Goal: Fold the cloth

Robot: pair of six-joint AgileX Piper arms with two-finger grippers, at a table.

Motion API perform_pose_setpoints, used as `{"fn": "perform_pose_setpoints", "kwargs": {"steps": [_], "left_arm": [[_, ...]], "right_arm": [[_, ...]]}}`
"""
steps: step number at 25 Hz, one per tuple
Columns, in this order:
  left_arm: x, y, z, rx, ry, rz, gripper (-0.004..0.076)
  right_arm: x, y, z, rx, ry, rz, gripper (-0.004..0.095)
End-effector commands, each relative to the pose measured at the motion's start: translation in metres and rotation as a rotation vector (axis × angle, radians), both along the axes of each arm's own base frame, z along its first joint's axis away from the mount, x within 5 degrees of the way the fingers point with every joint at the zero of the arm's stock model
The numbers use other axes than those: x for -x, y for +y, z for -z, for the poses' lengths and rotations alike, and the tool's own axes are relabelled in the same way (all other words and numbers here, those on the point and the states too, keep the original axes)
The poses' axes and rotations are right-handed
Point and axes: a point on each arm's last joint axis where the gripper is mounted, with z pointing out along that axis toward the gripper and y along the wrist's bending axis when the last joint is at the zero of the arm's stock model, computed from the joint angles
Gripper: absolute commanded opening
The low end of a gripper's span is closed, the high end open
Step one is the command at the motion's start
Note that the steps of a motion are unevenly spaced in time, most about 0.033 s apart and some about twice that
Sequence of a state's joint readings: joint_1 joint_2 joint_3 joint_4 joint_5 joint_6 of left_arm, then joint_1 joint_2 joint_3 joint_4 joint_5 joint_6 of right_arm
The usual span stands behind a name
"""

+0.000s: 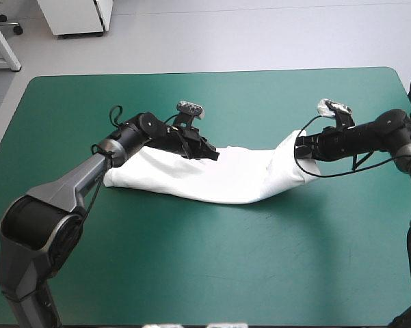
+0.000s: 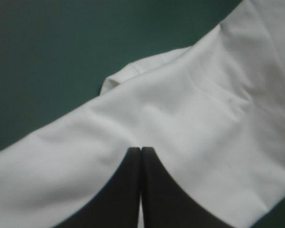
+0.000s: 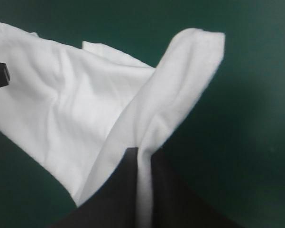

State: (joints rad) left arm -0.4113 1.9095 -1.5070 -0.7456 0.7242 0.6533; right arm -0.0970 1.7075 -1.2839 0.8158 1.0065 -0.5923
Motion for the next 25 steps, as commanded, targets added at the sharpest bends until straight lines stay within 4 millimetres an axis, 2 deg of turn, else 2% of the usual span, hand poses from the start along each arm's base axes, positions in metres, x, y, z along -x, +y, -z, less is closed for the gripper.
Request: {"fn": "perform_pose_setpoints", "kwargs": {"steps": [1, 2, 3, 4, 5, 6, 7, 8, 9, 13, 17, 20, 25], "left_arm": [[0.017, 0.037, -0.094, 0.024, -0.186, -0.051, -0.0009], [0.023, 0.050, -0.114, 0.007, -0.225, -0.070, -0.0009], [0.035, 0.075, -0.144, -0.026, -0.289, -0.124, -0.0009], [0.043, 0.089, -0.160, -0.049, -0.329, -0.156, -0.0009], [0.061, 0.112, -0.186, -0.093, -0.382, -0.213, -0.0009], [0.073, 0.127, -0.201, -0.121, -0.413, -0.253, -0.0009], [0.090, 0.142, -0.218, -0.150, -0.451, -0.297, -0.0009], [0.103, 0.150, -0.227, -0.156, -0.474, -0.325, -0.0009], [0.120, 0.157, -0.239, -0.165, -0.505, -0.345, -0.0009], [0.147, 0.160, -0.249, -0.178, -0.507, -0.340, -0.0009], [0.159, 0.161, -0.251, -0.189, -0.483, -0.323, -0.0009], [0.162, 0.161, -0.249, -0.194, -0.458, -0.310, -0.0009], [0.163, 0.161, -0.248, -0.194, -0.446, -0.306, -0.0009]], "right_arm": [[0.003, 0.030, -0.055, -0.076, -0.123, -0.082, -0.0017], [0.003, 0.041, -0.062, -0.080, -0.140, -0.111, -0.0017], [0.004, 0.064, -0.076, -0.090, -0.179, -0.153, -0.0017], [0.005, 0.079, -0.084, -0.095, -0.202, -0.176, -0.0017], [0.008, 0.105, -0.094, -0.095, -0.235, -0.210, -0.0016], [0.010, 0.120, -0.099, -0.095, -0.254, -0.233, -0.0016], [0.014, 0.151, -0.107, -0.102, -0.288, -0.280, -0.0016], [0.014, 0.166, -0.112, -0.105, -0.313, -0.290, -0.0016], [0.012, 0.192, -0.115, -0.114, -0.339, -0.314, -0.0017], [0.002, 0.241, -0.117, -0.157, -0.355, -0.365, -0.0017], [-0.017, 0.286, -0.104, -0.166, -0.345, -0.405, -0.0016], [-0.032, 0.308, -0.082, -0.109, -0.314, -0.403, -0.0016], [-0.042, 0.331, -0.061, -0.078, -0.322, -0.436, -0.0012]]}}
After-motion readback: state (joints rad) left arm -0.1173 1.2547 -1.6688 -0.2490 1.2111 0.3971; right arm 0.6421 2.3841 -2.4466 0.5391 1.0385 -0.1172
